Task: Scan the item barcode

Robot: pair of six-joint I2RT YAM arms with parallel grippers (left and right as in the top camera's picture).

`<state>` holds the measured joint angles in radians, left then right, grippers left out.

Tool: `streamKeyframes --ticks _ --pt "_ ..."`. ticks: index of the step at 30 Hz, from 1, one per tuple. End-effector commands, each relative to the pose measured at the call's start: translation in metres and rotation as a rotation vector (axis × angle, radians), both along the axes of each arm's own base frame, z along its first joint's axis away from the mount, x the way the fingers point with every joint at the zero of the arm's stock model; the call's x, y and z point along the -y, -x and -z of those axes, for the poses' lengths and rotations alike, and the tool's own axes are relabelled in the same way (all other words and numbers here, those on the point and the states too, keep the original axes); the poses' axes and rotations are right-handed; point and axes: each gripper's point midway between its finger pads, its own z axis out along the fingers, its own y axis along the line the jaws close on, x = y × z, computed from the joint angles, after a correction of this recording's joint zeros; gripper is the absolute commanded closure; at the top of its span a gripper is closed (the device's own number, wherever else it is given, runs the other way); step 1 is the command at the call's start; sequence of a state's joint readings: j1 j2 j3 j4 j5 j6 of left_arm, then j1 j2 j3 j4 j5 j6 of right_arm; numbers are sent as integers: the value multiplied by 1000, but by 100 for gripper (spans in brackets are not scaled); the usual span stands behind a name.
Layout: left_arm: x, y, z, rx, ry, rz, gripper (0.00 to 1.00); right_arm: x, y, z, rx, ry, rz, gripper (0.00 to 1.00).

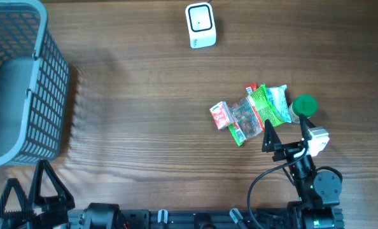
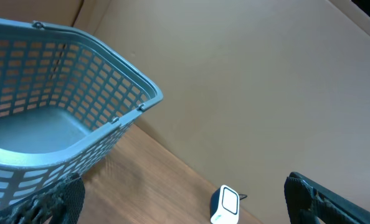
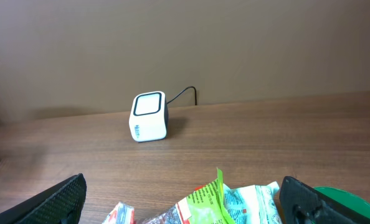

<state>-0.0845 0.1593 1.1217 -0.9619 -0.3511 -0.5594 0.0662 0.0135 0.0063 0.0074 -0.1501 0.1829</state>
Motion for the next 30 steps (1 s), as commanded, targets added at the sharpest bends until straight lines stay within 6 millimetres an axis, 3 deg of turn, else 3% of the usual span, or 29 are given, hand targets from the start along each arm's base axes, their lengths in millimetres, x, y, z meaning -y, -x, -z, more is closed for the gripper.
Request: streamKeyframes --ticks 1,4,7,10,13,16,22,30 --pt "-2 -3 19 -21 -3 -12 0 -1 1 -3 11 -11 -9 0" --pt "-1 -7 36 -22 -2 -12 0 -1 1 -3 11 -11 -9 0" --pt "1 -19 39 50 5 -8 0 -1 1 -3 11 -10 -9 0" --pt "3 -40 37 128 61 -1 0 -1 1 -3 11 -11 -9 0" --pt "16 -74 34 265 95 71 0 -1 1 -3 11 -10 -9 0" --pt "27 -96 42 360 91 127 0 -1 1 -3 11 -11 -9 0" --pt "37 -129 96 409 84 172 0 -1 1 -3 11 -11 -9 0" --pt "45 -150 163 231 80 202 0 -1 1 -3 11 -11 -9 0"
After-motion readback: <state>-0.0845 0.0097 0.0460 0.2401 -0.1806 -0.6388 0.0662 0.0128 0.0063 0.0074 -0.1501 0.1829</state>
